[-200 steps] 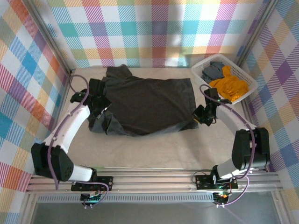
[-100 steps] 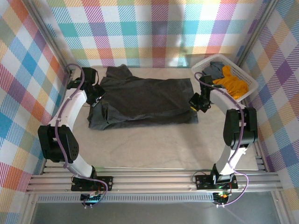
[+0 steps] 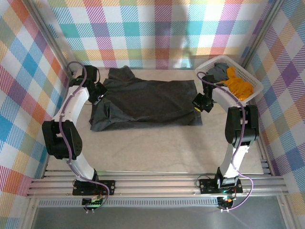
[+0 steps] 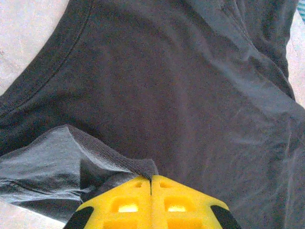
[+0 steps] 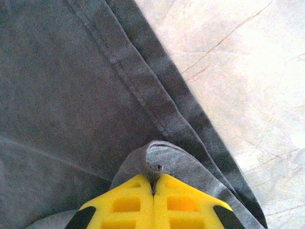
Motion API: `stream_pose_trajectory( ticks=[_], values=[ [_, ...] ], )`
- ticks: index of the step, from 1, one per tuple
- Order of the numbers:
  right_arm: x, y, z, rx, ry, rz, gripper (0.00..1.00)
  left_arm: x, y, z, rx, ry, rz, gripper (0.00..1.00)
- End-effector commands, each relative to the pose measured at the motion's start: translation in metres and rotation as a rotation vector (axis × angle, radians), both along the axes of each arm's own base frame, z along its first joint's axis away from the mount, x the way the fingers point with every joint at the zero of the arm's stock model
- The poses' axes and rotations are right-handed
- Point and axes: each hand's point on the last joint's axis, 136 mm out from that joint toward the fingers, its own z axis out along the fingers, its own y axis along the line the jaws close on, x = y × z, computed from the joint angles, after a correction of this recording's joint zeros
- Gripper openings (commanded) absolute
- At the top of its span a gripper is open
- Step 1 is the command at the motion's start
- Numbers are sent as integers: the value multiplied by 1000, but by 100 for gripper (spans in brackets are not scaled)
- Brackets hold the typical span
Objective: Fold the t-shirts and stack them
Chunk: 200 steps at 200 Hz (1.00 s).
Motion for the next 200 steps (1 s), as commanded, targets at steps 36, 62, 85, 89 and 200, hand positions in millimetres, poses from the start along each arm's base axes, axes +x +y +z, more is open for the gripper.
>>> stream_pose_trajectory(
  ticks=[36,62,85,89,200],
  values=[
    [0,-20,8,-67,-4,-69,0,30,6,13,17,-54,-20,0],
    [2,-23,4,-78,8,-84,0,40,7,13,24,-64,-26,0],
    [7,-20,1,-64,7,-80,0,46,10,9,37,-51,-27,0],
    [8,-19,1,-60,5,-76,0,47,10,9,40,-50,-26,0],
    [33,-6,-9,-28,14,7,4,53,30,-17,100,20,-7,22]
  ],
)
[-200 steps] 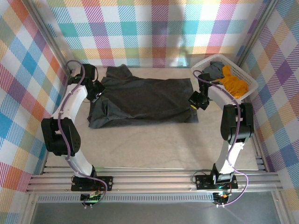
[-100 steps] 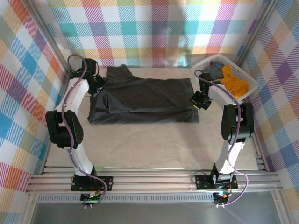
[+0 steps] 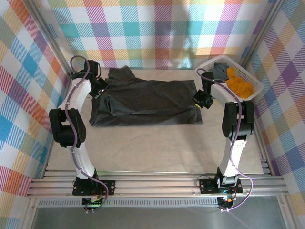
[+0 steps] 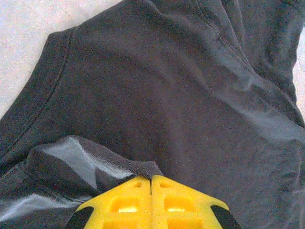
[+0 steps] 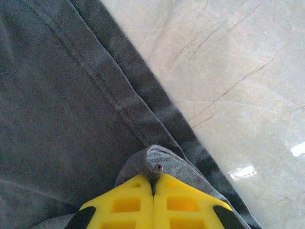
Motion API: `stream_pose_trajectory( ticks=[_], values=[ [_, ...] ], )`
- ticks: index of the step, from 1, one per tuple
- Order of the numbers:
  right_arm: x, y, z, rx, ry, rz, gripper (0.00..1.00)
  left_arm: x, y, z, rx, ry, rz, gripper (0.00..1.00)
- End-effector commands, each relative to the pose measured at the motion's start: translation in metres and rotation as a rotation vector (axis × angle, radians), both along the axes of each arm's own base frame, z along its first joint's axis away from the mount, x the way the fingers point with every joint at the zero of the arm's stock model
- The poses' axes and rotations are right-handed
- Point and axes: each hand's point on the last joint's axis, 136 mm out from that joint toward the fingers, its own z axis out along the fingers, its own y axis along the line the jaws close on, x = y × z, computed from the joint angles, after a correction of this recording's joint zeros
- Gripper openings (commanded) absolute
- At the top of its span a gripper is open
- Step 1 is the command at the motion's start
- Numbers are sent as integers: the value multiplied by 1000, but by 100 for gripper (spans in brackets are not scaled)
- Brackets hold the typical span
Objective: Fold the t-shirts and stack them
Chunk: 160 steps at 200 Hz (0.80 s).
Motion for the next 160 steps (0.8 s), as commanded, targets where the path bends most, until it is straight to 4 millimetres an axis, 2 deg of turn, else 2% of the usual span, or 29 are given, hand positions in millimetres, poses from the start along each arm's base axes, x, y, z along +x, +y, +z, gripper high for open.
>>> stream_pose_trajectory(
  ticks=[1,7,12,21,32,53,67,82,100,119,160],
  values=[
    [4,1,2,2,6,38,7,2,18,4,62,4,17,25],
    [4,1,3,1,0,47,19,-1,21,4,77,14,24,42],
    [4,1,6,0,-7,54,27,-5,24,6,88,22,32,49],
    [2,-1,12,-13,-22,66,38,-14,29,7,97,39,43,52],
    [-3,-5,22,-32,-40,75,45,-31,36,8,91,55,73,53],
    [-24,-7,35,-30,-66,92,49,-80,49,8,55,64,165,54],
    [-44,-5,33,-6,-52,94,50,-119,47,-6,23,98,198,54],
    [-67,-2,24,44,-44,78,51,-153,36,-31,-38,128,214,53],
    [-86,3,12,118,-36,52,52,-177,34,-57,-92,145,253,53],
    [-93,4,1,186,-37,23,54,-185,44,-73,-171,137,311,53],
    [-91,6,-17,266,-20,-12,55,-166,51,-92,-224,140,318,51]
  ],
)
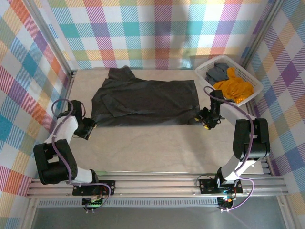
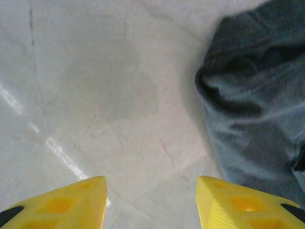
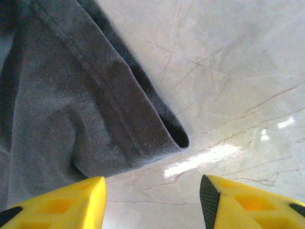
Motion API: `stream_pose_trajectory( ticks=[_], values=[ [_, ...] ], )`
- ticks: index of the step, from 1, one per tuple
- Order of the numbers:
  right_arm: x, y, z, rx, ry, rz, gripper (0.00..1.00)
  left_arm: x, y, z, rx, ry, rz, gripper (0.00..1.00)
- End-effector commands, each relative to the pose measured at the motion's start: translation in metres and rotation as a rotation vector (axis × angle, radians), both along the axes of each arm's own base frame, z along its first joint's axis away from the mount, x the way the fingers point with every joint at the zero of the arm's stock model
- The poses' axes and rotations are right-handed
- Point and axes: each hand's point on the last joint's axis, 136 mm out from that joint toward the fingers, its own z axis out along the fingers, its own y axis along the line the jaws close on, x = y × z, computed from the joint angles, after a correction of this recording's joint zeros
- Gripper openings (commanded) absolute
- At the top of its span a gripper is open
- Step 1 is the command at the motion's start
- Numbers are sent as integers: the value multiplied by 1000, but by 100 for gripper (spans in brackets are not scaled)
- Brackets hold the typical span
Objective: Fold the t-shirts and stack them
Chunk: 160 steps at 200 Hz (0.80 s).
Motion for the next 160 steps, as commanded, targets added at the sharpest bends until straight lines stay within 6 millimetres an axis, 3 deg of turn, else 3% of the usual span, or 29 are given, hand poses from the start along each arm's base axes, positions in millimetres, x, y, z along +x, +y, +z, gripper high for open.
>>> stream_pose_trajectory(
  ticks=[1,38,67,84,111,160],
  values=[
    [16,9,-2,92,-44,-26,55,28,0,-1,-44,-72,0,51],
    [22,9,-13,100,-24,-34,55,49,4,-8,-41,-114,-1,51],
    [21,5,-21,86,3,-56,54,61,14,-3,-5,-142,-12,49],
    [20,2,-27,67,13,-70,53,63,24,0,29,-133,-11,45],
    [18,-1,-35,49,39,-88,49,64,27,-13,18,-95,-24,36],
    [13,-6,-28,29,10,-105,48,65,22,-18,-5,-118,-38,24]
  ],
)
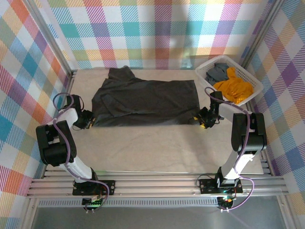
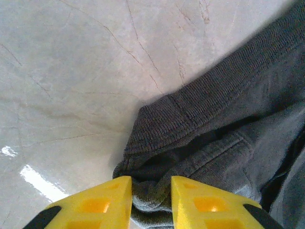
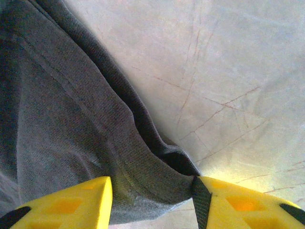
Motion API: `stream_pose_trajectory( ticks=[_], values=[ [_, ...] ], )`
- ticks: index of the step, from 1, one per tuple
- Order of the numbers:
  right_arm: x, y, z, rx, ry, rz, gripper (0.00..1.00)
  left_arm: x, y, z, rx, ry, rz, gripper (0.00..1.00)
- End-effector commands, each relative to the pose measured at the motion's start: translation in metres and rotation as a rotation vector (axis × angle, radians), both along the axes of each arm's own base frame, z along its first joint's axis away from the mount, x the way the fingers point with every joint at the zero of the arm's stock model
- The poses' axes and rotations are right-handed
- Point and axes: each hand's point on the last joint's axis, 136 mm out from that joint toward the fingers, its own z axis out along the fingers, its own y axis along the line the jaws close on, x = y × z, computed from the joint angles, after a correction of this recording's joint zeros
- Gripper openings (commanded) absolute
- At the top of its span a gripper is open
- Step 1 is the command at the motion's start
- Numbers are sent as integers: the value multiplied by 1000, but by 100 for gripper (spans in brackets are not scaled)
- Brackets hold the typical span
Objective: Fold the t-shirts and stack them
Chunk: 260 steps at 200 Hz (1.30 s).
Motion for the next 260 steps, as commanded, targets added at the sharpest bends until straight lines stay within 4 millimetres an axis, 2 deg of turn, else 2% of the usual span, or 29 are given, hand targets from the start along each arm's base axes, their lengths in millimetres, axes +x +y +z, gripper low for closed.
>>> stream_pose_trajectory(
  ticks=[1,33,48,66,92,113,151,170,189,213,239,260],
  values=[
    [-6,-9,-7,-36,11,-29,48,1,2,-1,-6,-18,-2,23],
    [-1,-9,-6,-34,5,-34,32,3,2,0,-9,-23,-3,6],
    [3,-10,-5,-48,4,-30,17,1,5,3,9,-9,1,0],
    [5,-18,1,-96,-5,-13,0,-2,10,8,43,13,-1,0],
    [6,-28,11,-171,-16,29,0,-10,20,21,105,53,-11,0],
    [5,-29,17,-187,-25,58,0,-12,23,29,135,62,-25,0],
    [2,-29,19,-195,-26,84,0,-16,15,31,101,63,-62,0],
    [2,-32,18,-215,-19,97,0,-20,18,32,125,78,-73,0],
    [4,-37,22,-244,-28,107,0,-23,23,35,161,115,-100,0],
    [14,-36,34,-254,-57,132,0,-20,27,50,198,113,-137,0],
    [16,-34,41,-239,-69,137,0,-20,20,59,191,99,-168,0],
    [8,-31,38,-220,-55,132,0,-34,10,55,196,168,-209,0]
  ],
)
